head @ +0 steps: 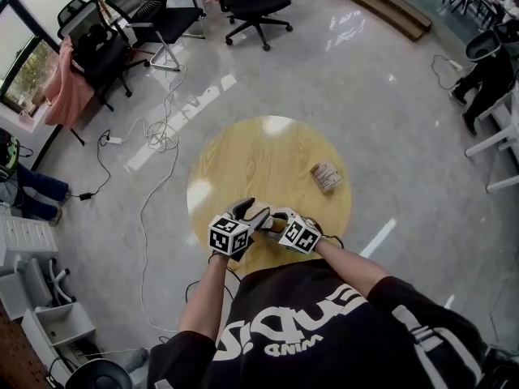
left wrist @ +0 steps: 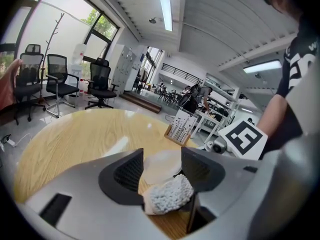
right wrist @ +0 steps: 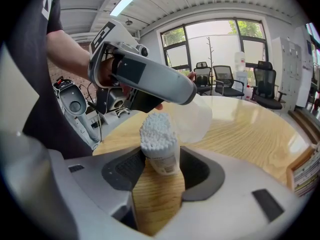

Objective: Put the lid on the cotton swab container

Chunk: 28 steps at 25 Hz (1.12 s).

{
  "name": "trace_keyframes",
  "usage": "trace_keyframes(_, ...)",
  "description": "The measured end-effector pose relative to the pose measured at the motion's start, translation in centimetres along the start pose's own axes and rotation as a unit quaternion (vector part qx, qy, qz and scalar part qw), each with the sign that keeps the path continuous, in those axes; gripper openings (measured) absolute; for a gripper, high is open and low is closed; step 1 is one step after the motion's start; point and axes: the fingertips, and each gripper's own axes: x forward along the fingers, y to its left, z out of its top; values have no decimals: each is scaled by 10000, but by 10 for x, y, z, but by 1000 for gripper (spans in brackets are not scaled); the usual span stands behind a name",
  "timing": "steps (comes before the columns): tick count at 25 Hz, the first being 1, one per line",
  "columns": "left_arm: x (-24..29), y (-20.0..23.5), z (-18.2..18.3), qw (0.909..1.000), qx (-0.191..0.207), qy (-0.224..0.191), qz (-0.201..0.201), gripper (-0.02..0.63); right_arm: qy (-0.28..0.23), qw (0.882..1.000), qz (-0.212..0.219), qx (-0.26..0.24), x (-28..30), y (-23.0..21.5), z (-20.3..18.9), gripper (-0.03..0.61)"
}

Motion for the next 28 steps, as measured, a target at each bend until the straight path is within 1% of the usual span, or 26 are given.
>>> trace_keyframes(11, -11, -8, 0, 9998, 198, -12, 40, 236, -18, 10000, -24, -56, 3, -4, 1, 212)
trace_keyframes(15, -18, -13, -4, 9997, 235, 4, 87, 236, 16, 10000, -20, 0, 1, -2, 0, 212)
trace_keyframes(22, -23, -14, -12, 9997, 154, -9, 169, 235, 6, 9999, -6, 151, 3, -2, -1, 212)
trace_keyframes(28, -26, -14, -20, 9997, 96, 36, 235, 235, 2, 9998, -20, 184, 3, -3, -1, 212)
